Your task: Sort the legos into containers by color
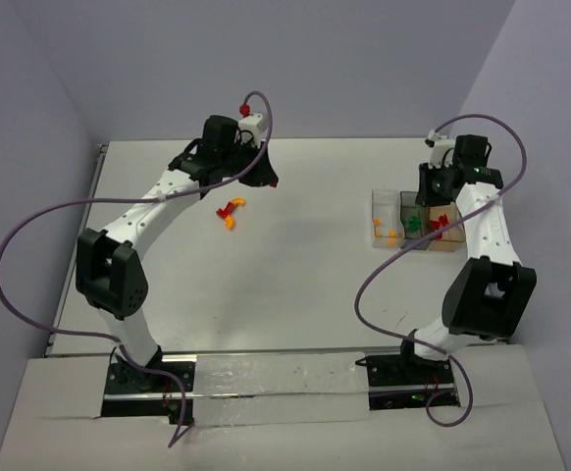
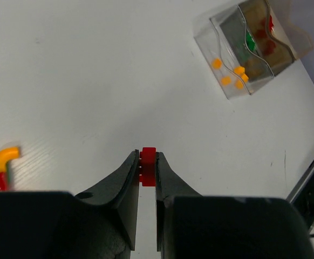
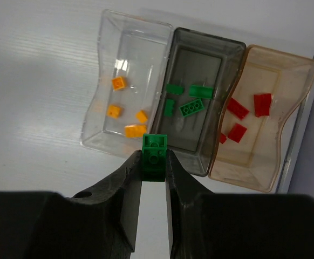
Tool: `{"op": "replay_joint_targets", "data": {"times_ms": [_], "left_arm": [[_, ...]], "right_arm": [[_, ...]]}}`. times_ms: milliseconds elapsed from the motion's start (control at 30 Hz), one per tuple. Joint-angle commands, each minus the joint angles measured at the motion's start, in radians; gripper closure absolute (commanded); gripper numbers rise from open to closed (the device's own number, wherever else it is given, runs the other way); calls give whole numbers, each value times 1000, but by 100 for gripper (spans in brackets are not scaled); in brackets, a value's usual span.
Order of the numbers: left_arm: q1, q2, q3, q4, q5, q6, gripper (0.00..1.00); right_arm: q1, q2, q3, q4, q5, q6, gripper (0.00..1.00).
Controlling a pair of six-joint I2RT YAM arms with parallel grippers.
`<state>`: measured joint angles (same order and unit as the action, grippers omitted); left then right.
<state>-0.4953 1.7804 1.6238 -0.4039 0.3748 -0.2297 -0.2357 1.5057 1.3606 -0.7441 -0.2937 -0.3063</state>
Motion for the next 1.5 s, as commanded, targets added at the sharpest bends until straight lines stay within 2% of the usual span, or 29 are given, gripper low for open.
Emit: {"op": "replay_joint_targets", "data": {"times_ms": [0, 233, 300, 367, 433, 500, 667, 767, 900, 933, 1067, 1133, 1200, 1333, 1467], "left_arm": [[-2, 45, 84, -28, 133, 55, 100], [-2, 66, 102, -28, 217, 43, 100], [-2, 70, 101, -26, 237, 35, 100], [-2, 70, 97, -20, 253, 25, 100], [0, 62, 82, 4, 275, 2, 100], [1, 45, 55, 44, 305, -35, 100], [7, 26, 13, 110, 350, -167, 100], [9, 14, -2, 144, 371, -230, 100], [17, -34, -82, 290, 430, -443, 100], [17, -35, -84, 292, 431, -482, 100], [21, -31, -132, 363, 485, -674, 100], [27, -49, -167, 406, 469, -720, 100], [30, -88, -215, 488, 473, -734, 100], [46, -120, -327, 796, 554, -850, 100], [63, -108, -375, 990, 592, -962, 100]], "right_arm": [[-3, 92, -2, 1, 42, -36, 100], [-8, 185, 28, 38, 82, -11, 98], [-8, 203, 28, 46, 90, -5, 88], [-8, 217, 27, 50, 92, 2, 72], [-7, 229, 31, 46, 89, 8, 51], [-5, 226, 46, 35, 69, 14, 42], [24, 187, 102, 3, 7, 44, 36], [45, 147, 144, -20, -72, 74, 36], [165, 21, 133, 63, -335, 174, 35], [167, 19, 132, 65, -338, 174, 35], [400, -27, 124, 161, -405, 231, 35], [443, -6, 136, 161, -434, 254, 36], [480, 17, 161, 158, -524, 291, 38], [498, 48, 126, 249, -692, 448, 45], [498, 76, 81, 321, -778, 526, 50]]}}
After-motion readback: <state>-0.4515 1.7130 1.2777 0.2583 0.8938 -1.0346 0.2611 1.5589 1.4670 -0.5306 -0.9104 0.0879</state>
